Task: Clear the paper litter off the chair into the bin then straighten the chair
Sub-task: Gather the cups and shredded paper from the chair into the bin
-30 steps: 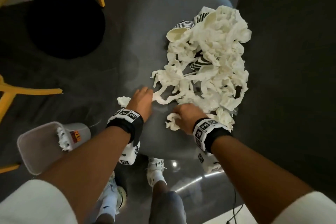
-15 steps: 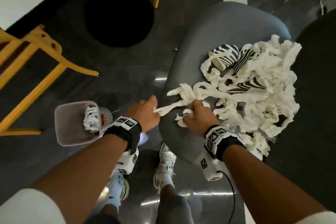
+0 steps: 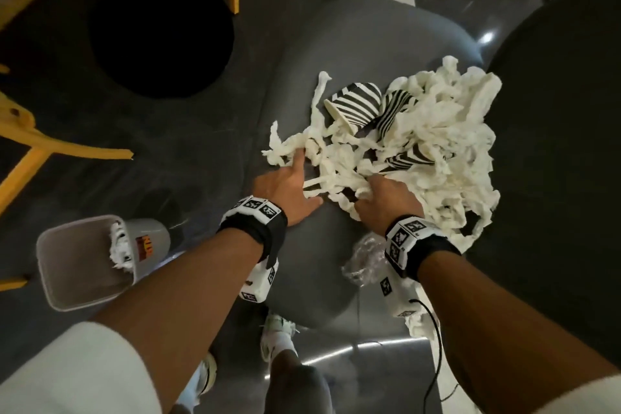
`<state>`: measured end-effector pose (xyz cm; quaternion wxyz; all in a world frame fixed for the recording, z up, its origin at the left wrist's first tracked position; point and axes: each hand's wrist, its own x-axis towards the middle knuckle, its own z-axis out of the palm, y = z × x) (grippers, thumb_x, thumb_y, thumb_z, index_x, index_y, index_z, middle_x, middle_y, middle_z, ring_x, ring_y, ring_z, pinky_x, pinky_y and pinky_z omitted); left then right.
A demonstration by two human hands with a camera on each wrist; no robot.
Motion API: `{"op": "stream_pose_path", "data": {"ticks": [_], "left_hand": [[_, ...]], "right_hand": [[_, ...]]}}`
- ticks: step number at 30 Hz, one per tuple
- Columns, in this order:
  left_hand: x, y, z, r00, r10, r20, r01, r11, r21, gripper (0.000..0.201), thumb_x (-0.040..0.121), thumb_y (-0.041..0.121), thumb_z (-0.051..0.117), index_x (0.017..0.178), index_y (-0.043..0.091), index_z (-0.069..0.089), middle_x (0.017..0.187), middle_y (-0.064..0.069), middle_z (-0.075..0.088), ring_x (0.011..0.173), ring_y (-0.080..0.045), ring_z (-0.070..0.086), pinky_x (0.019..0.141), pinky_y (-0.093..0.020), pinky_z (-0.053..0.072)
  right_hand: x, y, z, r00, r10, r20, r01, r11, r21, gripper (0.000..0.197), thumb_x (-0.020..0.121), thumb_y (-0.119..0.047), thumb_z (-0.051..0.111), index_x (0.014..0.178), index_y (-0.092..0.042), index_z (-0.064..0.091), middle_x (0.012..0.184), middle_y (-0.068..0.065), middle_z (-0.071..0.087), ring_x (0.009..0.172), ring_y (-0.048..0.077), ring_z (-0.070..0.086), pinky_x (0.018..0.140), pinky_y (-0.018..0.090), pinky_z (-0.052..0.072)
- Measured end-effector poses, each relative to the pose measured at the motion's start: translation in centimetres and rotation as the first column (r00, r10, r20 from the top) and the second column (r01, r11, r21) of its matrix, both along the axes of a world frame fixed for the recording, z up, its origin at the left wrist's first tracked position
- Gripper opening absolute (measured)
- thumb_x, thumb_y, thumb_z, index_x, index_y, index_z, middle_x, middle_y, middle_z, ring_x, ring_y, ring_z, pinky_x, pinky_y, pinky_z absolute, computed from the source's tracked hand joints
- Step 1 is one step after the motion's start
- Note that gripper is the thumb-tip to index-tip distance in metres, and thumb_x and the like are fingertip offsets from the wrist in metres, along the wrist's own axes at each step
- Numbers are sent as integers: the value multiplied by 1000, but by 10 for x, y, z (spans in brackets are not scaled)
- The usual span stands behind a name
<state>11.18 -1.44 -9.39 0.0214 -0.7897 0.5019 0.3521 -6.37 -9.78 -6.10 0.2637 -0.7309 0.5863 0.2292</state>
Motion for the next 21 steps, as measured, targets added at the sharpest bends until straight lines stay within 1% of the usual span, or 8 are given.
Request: {"op": "stream_pose_path", "data": {"ticks": [3, 6, 9, 11, 14, 16, 19, 21], "left_hand": [[-8, -5, -9, 998, 61, 29, -60, 998, -28, 68, 85, 46, 60, 140, 18, 32, 120, -11, 64, 106, -38, 63, 81, -44, 51], [-6, -5, -5, 1000, 29, -6, -29, 993, -114, 13, 84, 30, 53, 92, 19, 55, 96, -5, 64, 90, -34, 65, 69, -37, 49], [-8, 0, 11, 998, -36, -45, 28, 985, -172, 20, 78, 40, 58, 77, 22, 50, 77, 5, 57, 79, -28, 62, 62, -31, 39], [-7, 1, 17, 1000, -15, -16, 11, 970, -243, 26, 78, 43, 59, 93, 25, 47, 81, 5, 62, 80, -30, 64, 63, -32, 42], [6, -14, 13, 988, 150, 33, -141, 969, -202, 66, 80, 43, 60, 136, 25, 28, 107, -7, 68, 93, -38, 66, 77, -41, 49], [19, -21, 4, 968, 243, 59, -235, 966, -112, 68, 83, 44, 59, 140, 27, 27, 113, -12, 66, 98, -41, 65, 81, -43, 48], [25, -17, 3, 964, 265, -16, -264, 951, -159, 22, 87, 41, 54, 103, 27, 55, 98, -10, 69, 88, -39, 64, 70, -38, 47], [23, -4, 11, 956, 277, -95, -291, 936, -197, 15, 84, 37, 57, 79, 23, 51, 81, -1, 64, 74, -34, 57, 64, -33, 41]], "right_hand": [[-21, -19, 2, 991, 16, -130, -27, 996, -84, 34, 85, -36, 53, 112, -17, 60, 118, 13, 63, 104, 38, 63, 82, 40, 50], [-37, -33, 3, 979, -28, -201, 6, 994, -105, 33, 88, -33, 53, 114, -12, 58, 121, 15, 61, 108, 40, 63, 85, 44, 49], [-43, -40, 1, 974, -34, -225, 17, 997, -80, 38, 88, -37, 52, 118, -14, 58, 124, 14, 60, 110, 39, 62, 89, 45, 49], [-42, -40, -1, 975, -34, -218, 22, 998, -60, 38, 88, -37, 53, 117, -13, 58, 123, 15, 61, 110, 40, 62, 90, 46, 50], [-36, -39, -3, 977, -37, -209, 20, 996, -84, 36, 87, -35, 55, 116, -13, 56, 120, 15, 62, 108, 39, 63, 87, 45, 50], [-35, -35, -4, 983, -30, -183, 10, 994, -107, 36, 87, -34, 55, 117, -15, 50, 119, 15, 62, 105, 39, 64, 79, 43, 48], [-37, -25, -4, 995, -17, -101, 1, 988, -154, 40, 85, -33, 54, 121, -22, 40, 115, 13, 62, 98, 39, 64, 69, 39, 41], [-34, -16, 0, 999, 18, -45, -26, 981, -194, 43, 85, -35, 52, 124, -26, 37, 110, 9, 64, 94, 38, 63, 68, 39, 41]]}}
